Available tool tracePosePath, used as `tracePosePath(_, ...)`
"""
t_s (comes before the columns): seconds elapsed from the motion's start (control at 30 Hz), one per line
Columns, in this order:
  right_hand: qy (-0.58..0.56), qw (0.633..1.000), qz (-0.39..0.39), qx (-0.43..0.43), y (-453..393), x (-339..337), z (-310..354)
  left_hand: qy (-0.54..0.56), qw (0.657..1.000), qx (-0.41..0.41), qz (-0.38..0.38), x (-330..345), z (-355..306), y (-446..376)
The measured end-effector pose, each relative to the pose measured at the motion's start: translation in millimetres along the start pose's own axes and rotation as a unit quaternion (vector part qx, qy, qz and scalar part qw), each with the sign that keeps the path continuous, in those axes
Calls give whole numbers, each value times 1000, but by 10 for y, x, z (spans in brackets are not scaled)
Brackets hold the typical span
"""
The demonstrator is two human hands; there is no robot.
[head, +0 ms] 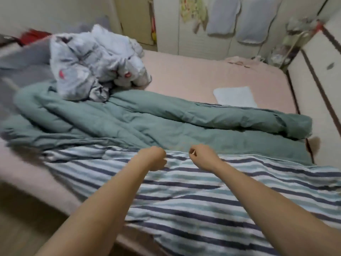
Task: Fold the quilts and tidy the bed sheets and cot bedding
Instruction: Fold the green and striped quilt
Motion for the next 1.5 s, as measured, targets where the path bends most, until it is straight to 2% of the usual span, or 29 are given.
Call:
tracePosePath(0.13, -3, 995, 57, -82, -183, 1002, 1768, 23, 994, -102, 28, 678, 1877, 1099)
tracePosePath(0.23, 13, 990, 84, -117, -224, 1499, 2597, 52, 983, -174, 36, 968, 2737, 1620)
tracePosePath(0.27, 18, 985, 98, -144, -271, 1775, 3054, 66, 977, -201, 38, 1113, 3175, 1906)
tracePosePath(0.47, 31, 976, 124, -176, -635, 2390, 4098, 117, 956, -262, 64, 1702, 4379, 2418)
tracePosePath(0.7, -16, 980, 112, -164, -1687, 2984, 4896, 120, 944, -304, 53, 1968, 5648, 2210)
tracePosePath(0.9, -10, 978, 146, -151, -2580, 3538, 5878, 102, 945, -306, 59, 2080, 6778, 1885)
tracePosePath(1.1, 13, 975, 166, -146, -3178, 4227, 6754, 103, 954, -273, 66, 2339, 7919, 1371)
tracePosePath(1.37, 114, 982, 123, -81, -4207, 5759, 7576, 113, 977, -160, 84, 3184, 9377, 564)
tracePosePath(1.5, 182, 970, 151, -56, -4693, 6371, 7823, 119, 976, -125, 129, 3577, 10020, 506)
Point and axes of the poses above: each hand's wrist, its own y-axis away from the middle knuckle, its own x-axis out of the palm, z = x × y, the point moved 4 cm from there along -y, towards the middle knuckle, and after that the axes turned 15 degrees about -y, right-handed, at the moved point
